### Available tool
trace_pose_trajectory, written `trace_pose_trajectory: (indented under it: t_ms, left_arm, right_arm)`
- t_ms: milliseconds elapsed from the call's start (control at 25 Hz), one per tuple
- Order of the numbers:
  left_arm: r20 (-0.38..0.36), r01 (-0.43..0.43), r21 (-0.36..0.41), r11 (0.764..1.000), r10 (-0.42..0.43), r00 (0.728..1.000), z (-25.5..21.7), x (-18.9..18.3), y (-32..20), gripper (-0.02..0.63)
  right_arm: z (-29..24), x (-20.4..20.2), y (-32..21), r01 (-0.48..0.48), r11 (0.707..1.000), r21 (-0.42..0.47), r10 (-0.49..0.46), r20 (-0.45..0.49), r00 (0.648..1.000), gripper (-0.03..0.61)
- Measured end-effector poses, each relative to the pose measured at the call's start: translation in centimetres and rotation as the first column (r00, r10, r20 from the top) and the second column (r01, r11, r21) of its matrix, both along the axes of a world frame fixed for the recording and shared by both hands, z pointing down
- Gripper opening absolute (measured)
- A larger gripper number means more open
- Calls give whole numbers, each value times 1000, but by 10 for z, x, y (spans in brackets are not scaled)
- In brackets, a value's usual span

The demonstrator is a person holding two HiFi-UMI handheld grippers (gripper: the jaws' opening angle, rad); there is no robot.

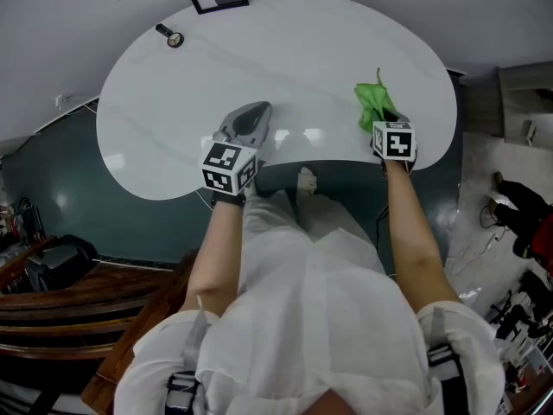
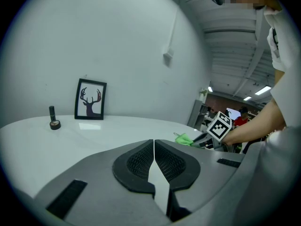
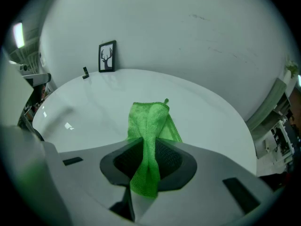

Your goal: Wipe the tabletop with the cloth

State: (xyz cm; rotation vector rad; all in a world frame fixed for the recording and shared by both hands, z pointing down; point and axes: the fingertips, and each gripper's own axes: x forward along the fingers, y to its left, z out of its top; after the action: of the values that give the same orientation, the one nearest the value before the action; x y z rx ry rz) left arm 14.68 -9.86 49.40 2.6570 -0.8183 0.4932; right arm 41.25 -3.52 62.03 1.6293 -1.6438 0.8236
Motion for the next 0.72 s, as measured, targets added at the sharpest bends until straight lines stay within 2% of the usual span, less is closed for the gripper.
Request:
trace_pose_trajectory:
  t_ms: [240,720]
  left_arm:
    - [7,17,0,1000,-17,1000,6,-2,3,21]
    - [6,49,-3,999,-49,999,11,-18,15,21]
  right_arm:
    - [3,31,33,-71,997,-4,71,-19,997,72]
    - [4,23,80,-148,989,-6,148,5,989,72]
